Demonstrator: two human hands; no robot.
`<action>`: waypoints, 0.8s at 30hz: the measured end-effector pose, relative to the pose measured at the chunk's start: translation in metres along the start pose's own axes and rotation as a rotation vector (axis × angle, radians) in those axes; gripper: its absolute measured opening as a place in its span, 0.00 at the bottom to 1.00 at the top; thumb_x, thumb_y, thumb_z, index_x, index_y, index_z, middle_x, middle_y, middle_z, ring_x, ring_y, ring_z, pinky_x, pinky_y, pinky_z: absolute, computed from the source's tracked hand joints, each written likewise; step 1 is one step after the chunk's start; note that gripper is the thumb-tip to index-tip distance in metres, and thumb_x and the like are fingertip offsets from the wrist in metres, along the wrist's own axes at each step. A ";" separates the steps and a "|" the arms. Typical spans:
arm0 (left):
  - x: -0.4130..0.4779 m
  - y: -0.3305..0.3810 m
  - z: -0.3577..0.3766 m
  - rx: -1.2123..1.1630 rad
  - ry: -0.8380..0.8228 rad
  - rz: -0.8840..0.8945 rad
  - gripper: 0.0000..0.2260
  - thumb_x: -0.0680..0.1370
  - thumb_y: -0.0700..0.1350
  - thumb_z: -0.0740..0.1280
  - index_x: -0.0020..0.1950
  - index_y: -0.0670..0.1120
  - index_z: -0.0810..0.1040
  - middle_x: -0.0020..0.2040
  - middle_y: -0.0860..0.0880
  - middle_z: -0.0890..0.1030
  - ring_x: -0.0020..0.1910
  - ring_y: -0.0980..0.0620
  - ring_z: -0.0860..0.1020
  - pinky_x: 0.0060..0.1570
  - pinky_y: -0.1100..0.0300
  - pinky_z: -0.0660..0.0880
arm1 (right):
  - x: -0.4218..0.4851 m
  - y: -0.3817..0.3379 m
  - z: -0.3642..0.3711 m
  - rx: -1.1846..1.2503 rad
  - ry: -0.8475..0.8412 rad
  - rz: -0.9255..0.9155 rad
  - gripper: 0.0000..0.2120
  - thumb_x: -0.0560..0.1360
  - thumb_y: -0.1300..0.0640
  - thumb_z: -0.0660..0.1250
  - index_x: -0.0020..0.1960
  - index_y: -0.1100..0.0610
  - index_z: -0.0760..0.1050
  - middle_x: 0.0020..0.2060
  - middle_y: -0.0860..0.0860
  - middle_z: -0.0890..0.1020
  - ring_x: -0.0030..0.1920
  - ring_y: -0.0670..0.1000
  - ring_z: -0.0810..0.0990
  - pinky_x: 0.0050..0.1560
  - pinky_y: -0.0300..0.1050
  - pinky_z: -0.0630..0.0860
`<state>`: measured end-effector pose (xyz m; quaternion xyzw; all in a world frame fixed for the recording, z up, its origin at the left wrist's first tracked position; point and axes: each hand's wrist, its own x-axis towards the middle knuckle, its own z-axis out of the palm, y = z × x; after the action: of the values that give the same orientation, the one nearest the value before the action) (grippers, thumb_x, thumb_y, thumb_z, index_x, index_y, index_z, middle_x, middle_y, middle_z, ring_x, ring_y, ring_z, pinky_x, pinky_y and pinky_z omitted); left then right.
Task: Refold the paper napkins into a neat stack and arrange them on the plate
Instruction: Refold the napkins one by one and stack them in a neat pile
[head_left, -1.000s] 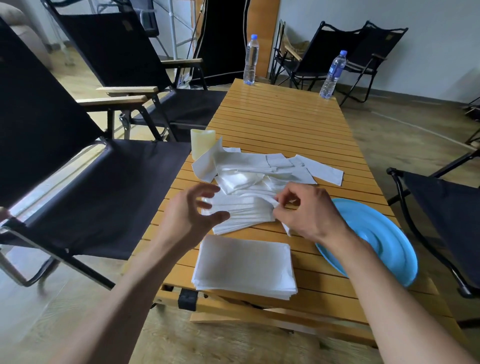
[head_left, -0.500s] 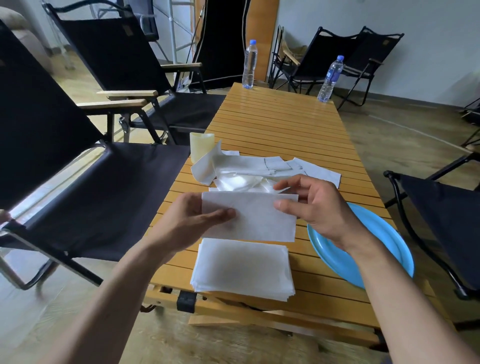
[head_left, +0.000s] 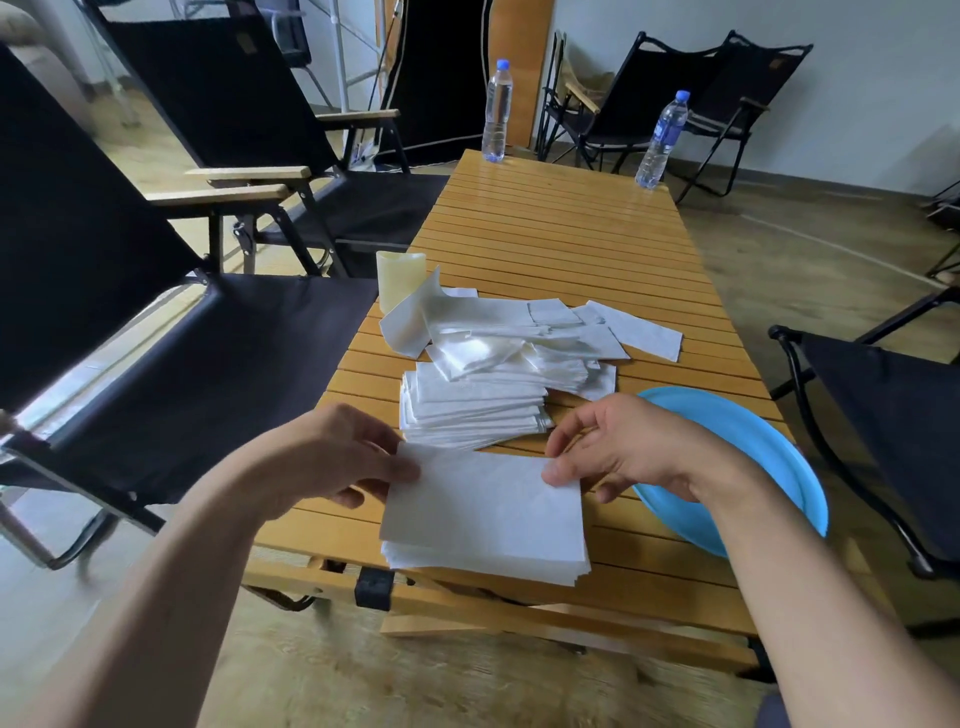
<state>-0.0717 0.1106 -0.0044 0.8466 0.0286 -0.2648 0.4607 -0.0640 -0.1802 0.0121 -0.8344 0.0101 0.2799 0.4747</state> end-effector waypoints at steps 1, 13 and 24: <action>0.002 -0.001 0.002 0.031 0.001 -0.029 0.04 0.75 0.46 0.75 0.48 0.48 0.85 0.39 0.52 0.87 0.35 0.59 0.84 0.32 0.65 0.75 | 0.001 0.001 0.001 -0.030 0.002 0.015 0.13 0.67 0.62 0.80 0.49 0.60 0.81 0.37 0.54 0.86 0.33 0.47 0.82 0.31 0.41 0.78; 0.016 -0.006 0.008 0.138 0.120 -0.112 0.13 0.68 0.53 0.80 0.47 0.51 0.82 0.34 0.50 0.86 0.35 0.54 0.80 0.30 0.64 0.75 | 0.013 0.008 0.010 -0.305 0.073 0.052 0.18 0.65 0.57 0.83 0.48 0.59 0.77 0.32 0.52 0.86 0.30 0.46 0.83 0.30 0.38 0.76; 0.025 -0.003 0.017 0.082 0.457 0.063 0.15 0.70 0.58 0.77 0.45 0.48 0.81 0.37 0.49 0.83 0.36 0.52 0.80 0.35 0.58 0.76 | 0.036 0.007 0.003 -0.256 0.471 -0.167 0.14 0.64 0.46 0.81 0.39 0.52 0.80 0.28 0.45 0.82 0.29 0.43 0.80 0.31 0.42 0.75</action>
<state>-0.0579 0.0943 -0.0260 0.9030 0.0950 -0.0525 0.4157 -0.0370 -0.1727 -0.0116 -0.9277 0.0160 0.0370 0.3712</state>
